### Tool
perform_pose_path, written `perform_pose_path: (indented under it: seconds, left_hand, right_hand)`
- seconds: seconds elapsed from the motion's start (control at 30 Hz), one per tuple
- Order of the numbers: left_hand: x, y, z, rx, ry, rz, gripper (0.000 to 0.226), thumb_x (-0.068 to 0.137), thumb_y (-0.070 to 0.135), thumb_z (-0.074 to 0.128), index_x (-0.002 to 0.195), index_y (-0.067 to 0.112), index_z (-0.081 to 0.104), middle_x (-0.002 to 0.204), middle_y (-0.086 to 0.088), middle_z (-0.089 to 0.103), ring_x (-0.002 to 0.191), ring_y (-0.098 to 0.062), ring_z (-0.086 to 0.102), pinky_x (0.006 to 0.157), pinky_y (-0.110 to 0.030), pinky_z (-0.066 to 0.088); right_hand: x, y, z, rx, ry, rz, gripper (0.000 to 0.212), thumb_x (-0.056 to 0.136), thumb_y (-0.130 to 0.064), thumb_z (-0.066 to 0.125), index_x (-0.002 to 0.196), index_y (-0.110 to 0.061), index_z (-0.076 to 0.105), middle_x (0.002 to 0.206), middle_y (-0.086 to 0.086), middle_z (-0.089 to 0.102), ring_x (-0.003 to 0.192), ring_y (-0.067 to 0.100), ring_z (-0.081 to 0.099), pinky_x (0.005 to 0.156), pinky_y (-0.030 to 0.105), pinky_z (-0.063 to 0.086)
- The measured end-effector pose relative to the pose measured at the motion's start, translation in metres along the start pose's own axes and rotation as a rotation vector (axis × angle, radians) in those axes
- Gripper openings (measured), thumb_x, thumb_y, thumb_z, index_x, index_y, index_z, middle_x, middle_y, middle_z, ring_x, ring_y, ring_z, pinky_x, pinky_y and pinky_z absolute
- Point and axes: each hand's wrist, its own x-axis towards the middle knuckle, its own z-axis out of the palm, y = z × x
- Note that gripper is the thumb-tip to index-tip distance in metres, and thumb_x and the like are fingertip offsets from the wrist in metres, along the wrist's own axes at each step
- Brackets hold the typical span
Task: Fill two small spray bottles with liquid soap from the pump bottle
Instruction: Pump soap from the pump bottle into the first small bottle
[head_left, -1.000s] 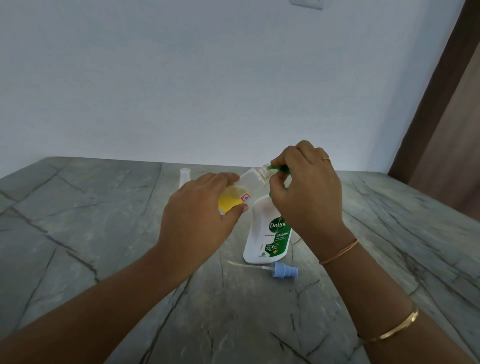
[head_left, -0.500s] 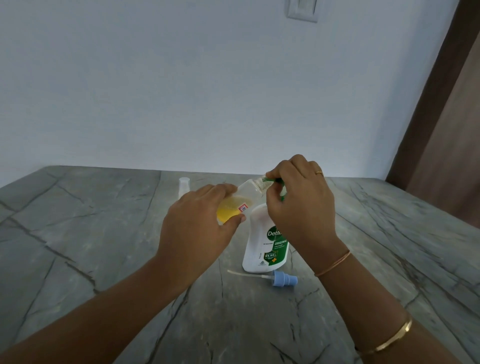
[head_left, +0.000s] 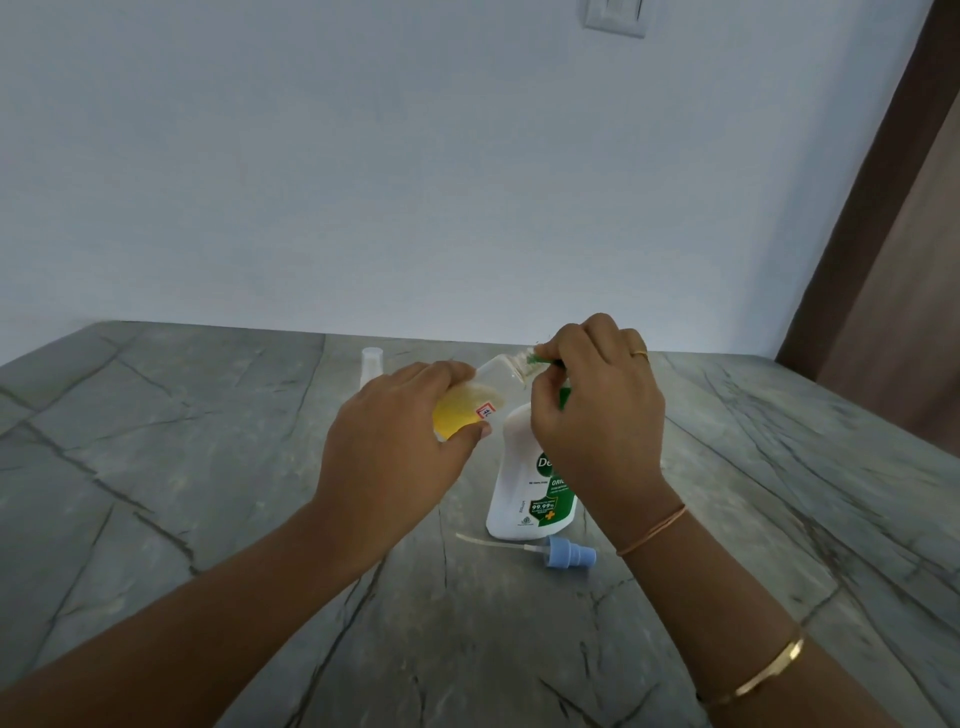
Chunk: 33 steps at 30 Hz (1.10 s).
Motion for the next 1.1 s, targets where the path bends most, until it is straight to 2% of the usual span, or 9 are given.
perform_pose_path:
  seconds: [0.1, 0.27, 0.5, 0.7, 0.93, 1.1]
  left_hand:
    - [-0.001, 0.000, 0.001, 0.003, 0.009, 0.006, 0.046, 0.077, 0.044, 0.066, 0.118, 0.026, 0.057, 0.113, 0.006, 0.065, 0.096, -0.017, 0.059, 0.080, -0.033, 0.046]
    - [-0.001, 0.002, 0.001, 0.002, 0.029, 0.015, 0.045, 0.077, 0.043, 0.066, 0.116, 0.024, 0.058, 0.112, 0.004, 0.066, 0.095, -0.019, 0.060, 0.079, -0.031, 0.044]
    - [0.000, 0.002, 0.001, -0.003, 0.026, 0.010, 0.046, 0.076, 0.045, 0.066, 0.117, 0.024, 0.058, 0.112, 0.006, 0.065, 0.095, -0.016, 0.060, 0.079, -0.028, 0.042]
    - [0.000, 0.000, 0.001, 0.004, 0.013, 0.011, 0.043, 0.077, 0.044, 0.065, 0.115, 0.024, 0.058, 0.110, 0.005, 0.066, 0.094, -0.017, 0.060, 0.079, -0.029, 0.043]
    - [-0.001, 0.002, 0.003, 0.005, 0.004, 0.008, 0.045, 0.078, 0.046, 0.063, 0.117, 0.024, 0.058, 0.113, 0.005, 0.065, 0.095, -0.016, 0.061, 0.079, -0.028, 0.041]
    - [-0.001, 0.003, 0.003, 0.002, 0.002, 0.002, 0.046, 0.078, 0.048, 0.062, 0.118, 0.025, 0.057, 0.114, 0.006, 0.064, 0.095, -0.014, 0.060, 0.079, -0.026, 0.040]
  right_hand:
    - [0.003, 0.000, -0.003, 0.003, -0.030, 0.002, 0.021, 0.075, -0.015, 0.040, 0.075, -0.009, 0.060, 0.075, 0.006, 0.056, 0.069, 0.024, 0.050, 0.051, 0.024, 0.030]
    - [0.012, 0.004, -0.011, 0.022, -0.069, -0.016, 0.012, 0.072, -0.007, 0.053, 0.078, -0.009, 0.063, 0.076, 0.005, 0.057, 0.070, 0.021, 0.051, 0.051, 0.024, 0.034]
    - [0.010, 0.004, -0.008, 0.016, -0.022, -0.018, 0.010, 0.072, -0.006, 0.052, 0.075, -0.007, 0.062, 0.074, 0.006, 0.056, 0.068, 0.023, 0.051, 0.050, 0.025, 0.034]
    - [0.002, -0.001, -0.001, 0.031, 0.013, 0.010, 0.024, 0.075, -0.017, 0.039, 0.073, -0.008, 0.061, 0.074, 0.006, 0.055, 0.069, 0.024, 0.051, 0.053, 0.022, 0.030]
    - [0.012, 0.001, -0.010, 0.027, -0.073, -0.002, 0.012, 0.071, -0.007, 0.053, 0.077, -0.009, 0.064, 0.075, 0.005, 0.057, 0.071, 0.023, 0.053, 0.049, 0.026, 0.035]
    - [0.016, 0.003, -0.013, 0.033, -0.100, -0.017, 0.011, 0.072, -0.006, 0.055, 0.078, -0.009, 0.064, 0.075, 0.006, 0.057, 0.071, 0.024, 0.053, 0.049, 0.020, 0.030]
